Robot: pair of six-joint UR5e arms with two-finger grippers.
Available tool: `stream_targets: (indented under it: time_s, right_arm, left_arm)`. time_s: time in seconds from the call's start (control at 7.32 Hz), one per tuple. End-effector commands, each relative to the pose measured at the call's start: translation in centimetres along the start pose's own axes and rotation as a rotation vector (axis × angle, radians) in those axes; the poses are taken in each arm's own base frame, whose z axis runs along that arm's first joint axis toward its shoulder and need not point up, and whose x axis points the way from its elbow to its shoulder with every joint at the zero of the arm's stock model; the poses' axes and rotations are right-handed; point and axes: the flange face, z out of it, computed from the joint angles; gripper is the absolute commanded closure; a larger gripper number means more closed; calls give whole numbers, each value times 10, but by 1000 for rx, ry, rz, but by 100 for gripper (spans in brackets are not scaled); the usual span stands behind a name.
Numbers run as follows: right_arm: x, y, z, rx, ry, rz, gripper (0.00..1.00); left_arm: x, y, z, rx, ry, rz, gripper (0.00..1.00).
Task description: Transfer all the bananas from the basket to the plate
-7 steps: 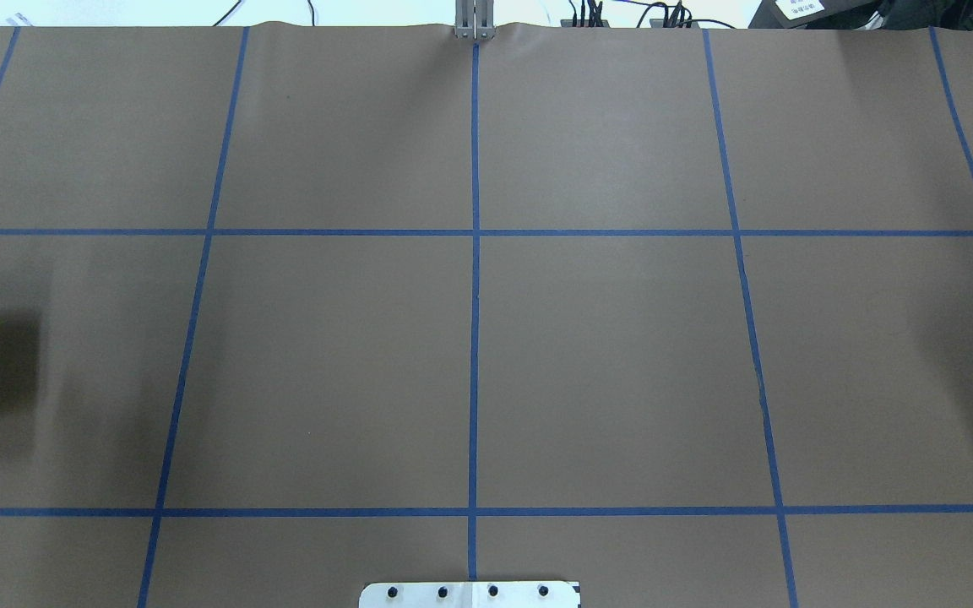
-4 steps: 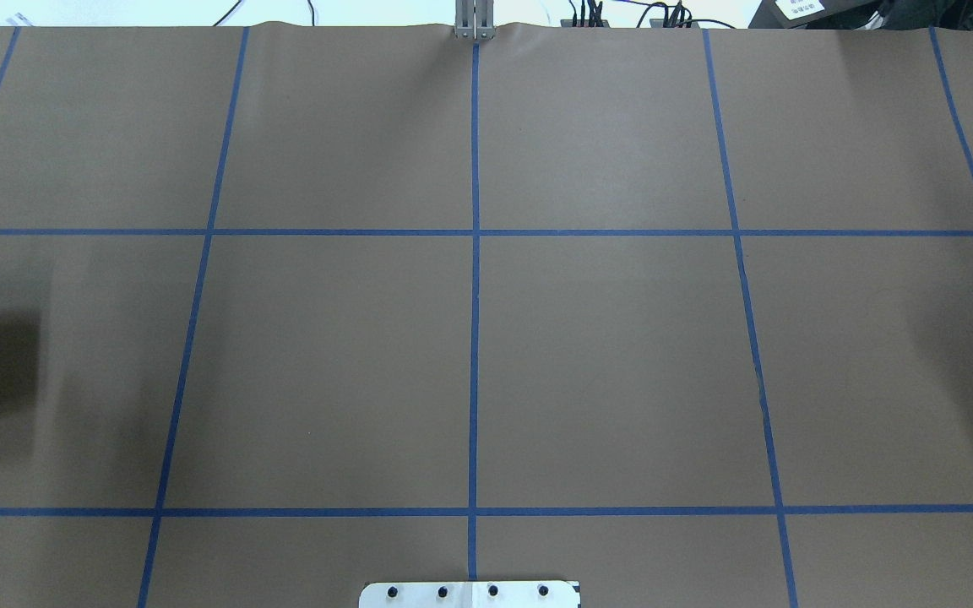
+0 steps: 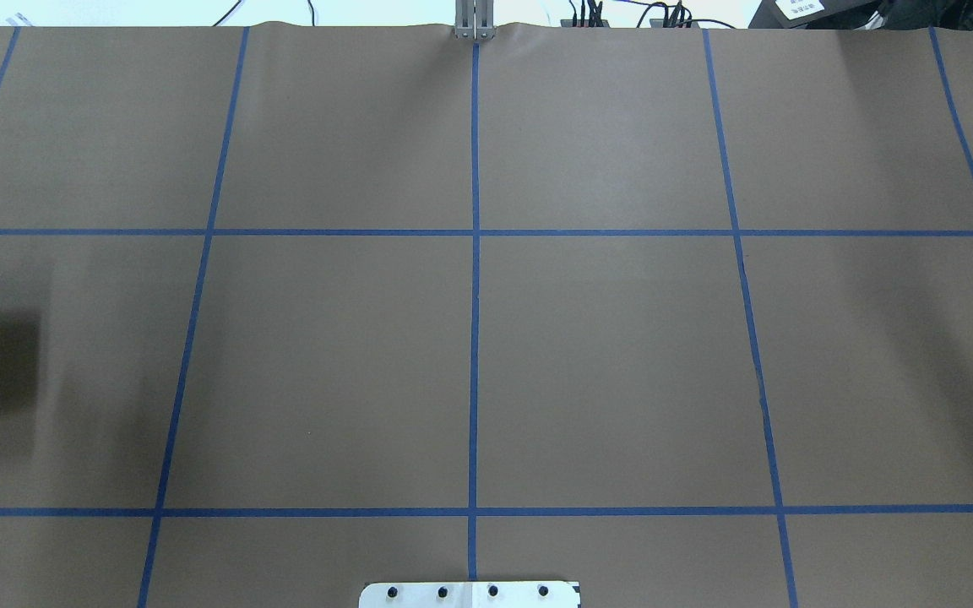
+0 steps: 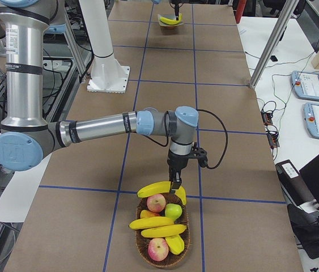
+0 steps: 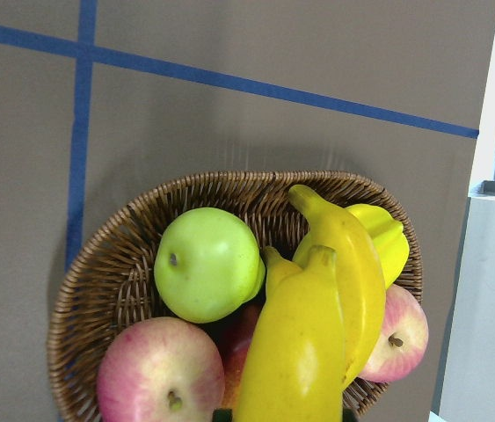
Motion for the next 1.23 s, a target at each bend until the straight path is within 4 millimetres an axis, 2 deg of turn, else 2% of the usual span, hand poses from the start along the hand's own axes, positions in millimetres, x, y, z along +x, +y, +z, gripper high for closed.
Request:
stream_targets:
  time_s: [0.0, 0.14, 0.27, 0.41, 0.55, 0.68, 0.82, 0.96, 1.09]
  right_arm:
    - [-47, -44, -58, 59, -164, 107, 100]
    - [-83, -60, -81, 67, -253, 149, 100]
    - [-122, -70, -96, 105, -322, 181, 100]
    - [-189, -71, -95, 125, -403, 219, 100]
    - [-257, -66, -93, 166, -490, 220, 100]
    - [-307, -74, -113, 191, -590, 236, 100]
    - [-360, -70, -145, 179, -656, 225, 100]
    - [-412, -67, -178, 160, -713, 230, 100]
    - [-448, -58, -200, 141, -755, 231, 100]
  left_arm:
    - [20, -13, -1, -15, 50, 20, 1]
    - [47, -33, -4, 6, 83, -18, 0]
    - [89, -67, -6, 32, 129, -74, 0]
    - [138, -95, -9, 47, 182, -125, 0]
    - [204, -108, -5, 27, 247, -156, 0]
    - [289, -104, 14, -35, 316, -141, 0]
    - [352, -99, 25, -73, 367, -107, 1]
    - [394, -93, 27, -86, 407, -61, 1]
    - [426, -81, 27, -93, 454, -7, 1]
